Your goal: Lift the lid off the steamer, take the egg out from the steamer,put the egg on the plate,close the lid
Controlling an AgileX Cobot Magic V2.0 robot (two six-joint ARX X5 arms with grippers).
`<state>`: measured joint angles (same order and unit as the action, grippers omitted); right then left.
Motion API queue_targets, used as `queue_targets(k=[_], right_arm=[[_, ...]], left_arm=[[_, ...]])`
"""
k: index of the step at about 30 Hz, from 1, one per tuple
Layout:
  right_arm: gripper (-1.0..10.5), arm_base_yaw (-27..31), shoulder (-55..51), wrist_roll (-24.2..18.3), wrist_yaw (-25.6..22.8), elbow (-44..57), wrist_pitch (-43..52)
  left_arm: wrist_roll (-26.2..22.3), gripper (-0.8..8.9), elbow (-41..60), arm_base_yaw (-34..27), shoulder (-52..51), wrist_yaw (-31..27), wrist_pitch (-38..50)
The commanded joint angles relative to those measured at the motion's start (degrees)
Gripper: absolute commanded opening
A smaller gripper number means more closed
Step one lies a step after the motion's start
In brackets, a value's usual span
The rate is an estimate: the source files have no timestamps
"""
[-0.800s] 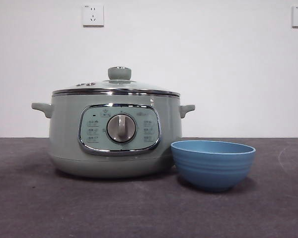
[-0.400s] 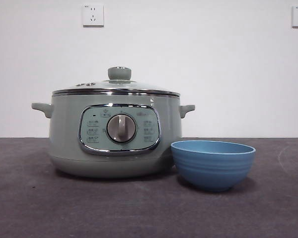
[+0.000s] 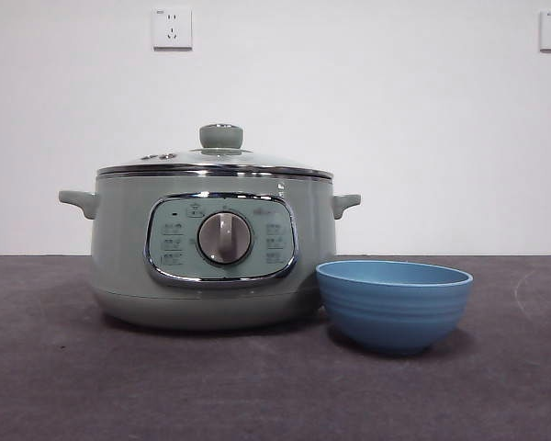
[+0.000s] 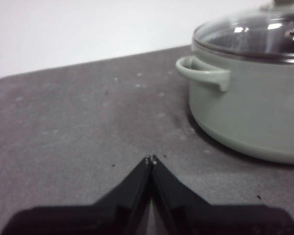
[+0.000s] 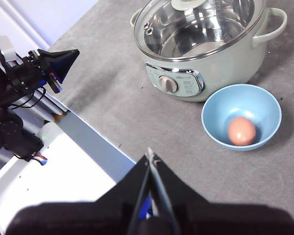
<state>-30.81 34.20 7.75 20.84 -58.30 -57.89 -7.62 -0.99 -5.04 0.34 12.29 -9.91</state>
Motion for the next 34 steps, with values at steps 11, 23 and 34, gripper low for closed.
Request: queue_targets(k=[11, 23, 34], right_arm=[[0.0, -0.1, -0.1, 0.2, -0.2, -0.1, 0.2], [0.0, -0.1, -0.1, 0.1, -0.2, -0.1, 0.2], [0.0, 10.1, -4.3, -7.2, -4.9, 1.3, 8.2]], left_arm=[[2.0, -0.03, 0.8, -0.3, -0.2, -0.2, 0.3], [2.0, -0.03, 0.8, -0.3, -0.2, -0.2, 0.3], [2.0, -0.03, 0.8, -0.3, -0.2, -0.2, 0.3]])
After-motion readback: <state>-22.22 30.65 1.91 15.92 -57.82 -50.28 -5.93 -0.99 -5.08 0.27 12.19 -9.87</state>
